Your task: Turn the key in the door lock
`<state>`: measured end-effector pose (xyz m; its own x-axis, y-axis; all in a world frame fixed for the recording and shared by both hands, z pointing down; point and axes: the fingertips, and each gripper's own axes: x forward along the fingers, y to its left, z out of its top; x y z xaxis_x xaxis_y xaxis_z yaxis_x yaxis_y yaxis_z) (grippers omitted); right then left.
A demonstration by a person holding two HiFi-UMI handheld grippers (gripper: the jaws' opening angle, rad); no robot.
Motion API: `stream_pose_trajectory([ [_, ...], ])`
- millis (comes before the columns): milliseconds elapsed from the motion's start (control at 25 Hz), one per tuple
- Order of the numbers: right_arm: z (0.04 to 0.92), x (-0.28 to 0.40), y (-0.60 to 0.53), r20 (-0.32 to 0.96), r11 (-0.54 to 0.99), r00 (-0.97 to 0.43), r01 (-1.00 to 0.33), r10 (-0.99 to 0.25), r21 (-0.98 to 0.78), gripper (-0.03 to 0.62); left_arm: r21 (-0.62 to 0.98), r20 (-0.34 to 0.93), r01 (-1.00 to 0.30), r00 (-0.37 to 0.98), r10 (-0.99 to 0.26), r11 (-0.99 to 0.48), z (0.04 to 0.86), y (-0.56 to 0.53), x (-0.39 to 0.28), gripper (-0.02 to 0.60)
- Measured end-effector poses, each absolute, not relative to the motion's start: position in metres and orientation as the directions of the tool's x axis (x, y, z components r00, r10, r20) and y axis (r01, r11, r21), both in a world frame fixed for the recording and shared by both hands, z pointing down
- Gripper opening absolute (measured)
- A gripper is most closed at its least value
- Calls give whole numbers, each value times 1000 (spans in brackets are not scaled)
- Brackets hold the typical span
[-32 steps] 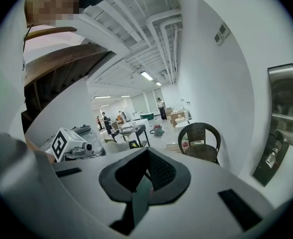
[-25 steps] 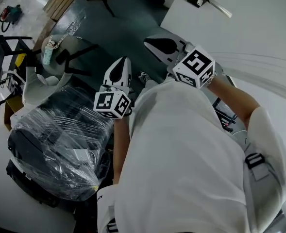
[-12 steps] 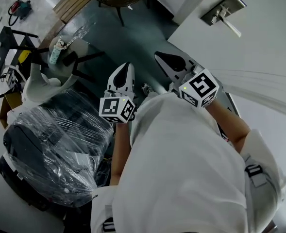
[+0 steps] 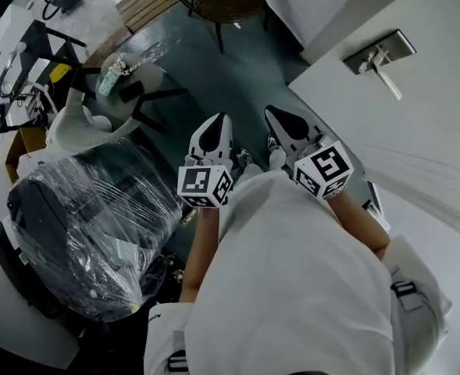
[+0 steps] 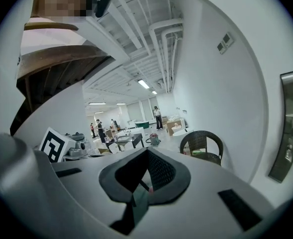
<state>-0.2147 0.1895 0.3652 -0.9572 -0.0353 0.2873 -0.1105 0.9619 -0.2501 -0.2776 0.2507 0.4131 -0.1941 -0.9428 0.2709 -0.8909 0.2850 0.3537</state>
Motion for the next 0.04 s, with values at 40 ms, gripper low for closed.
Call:
stream_pose_trajectory([
  [40,365,-211,188,291,962,-956,-107,-30,-252,-3,357,278,-888,-194,-941,289,413,248,-271,9],
])
